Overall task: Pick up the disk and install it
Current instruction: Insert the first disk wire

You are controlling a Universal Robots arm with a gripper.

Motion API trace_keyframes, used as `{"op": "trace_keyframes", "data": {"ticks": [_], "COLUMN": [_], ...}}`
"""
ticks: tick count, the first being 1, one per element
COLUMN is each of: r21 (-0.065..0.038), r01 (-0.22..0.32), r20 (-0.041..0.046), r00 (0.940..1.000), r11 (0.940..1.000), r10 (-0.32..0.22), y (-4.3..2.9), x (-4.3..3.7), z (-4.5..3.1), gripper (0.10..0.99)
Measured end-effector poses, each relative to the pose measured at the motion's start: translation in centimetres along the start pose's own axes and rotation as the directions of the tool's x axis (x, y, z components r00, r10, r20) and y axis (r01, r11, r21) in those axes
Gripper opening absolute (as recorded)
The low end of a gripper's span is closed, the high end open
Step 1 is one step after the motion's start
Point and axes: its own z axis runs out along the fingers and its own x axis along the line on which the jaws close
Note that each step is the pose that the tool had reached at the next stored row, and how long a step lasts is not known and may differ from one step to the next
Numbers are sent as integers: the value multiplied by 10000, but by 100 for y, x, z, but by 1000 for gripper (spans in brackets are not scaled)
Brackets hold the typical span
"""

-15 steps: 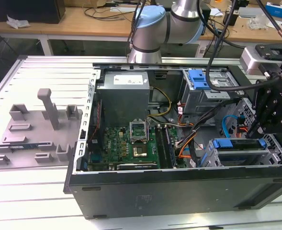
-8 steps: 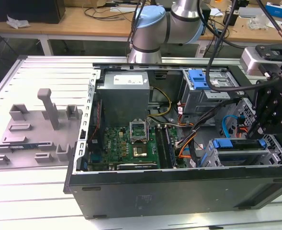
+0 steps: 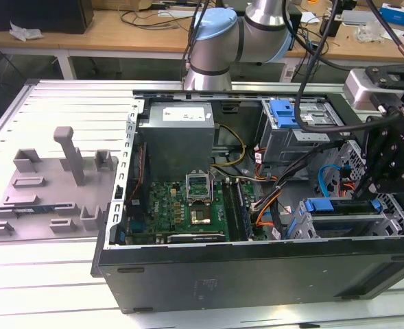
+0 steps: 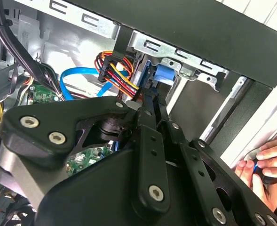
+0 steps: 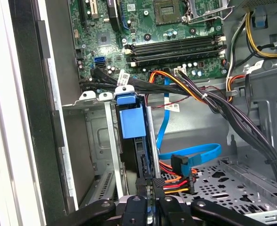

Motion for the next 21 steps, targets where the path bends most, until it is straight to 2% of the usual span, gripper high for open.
{"op": "trace_keyframes", "data": {"ticks": [5,11,21], "r21": [0,13,14], "r01": [-1,11,15], "r20": [-3,-88,-92], "r00": [10000,10000,10000], "r11": [10000,10000,10000], "r10": [1,-11,-15], "y": [2,6,4], "x": [-10,-39,-22], "z": [4,0,18], "gripper": [165,165,165]}}
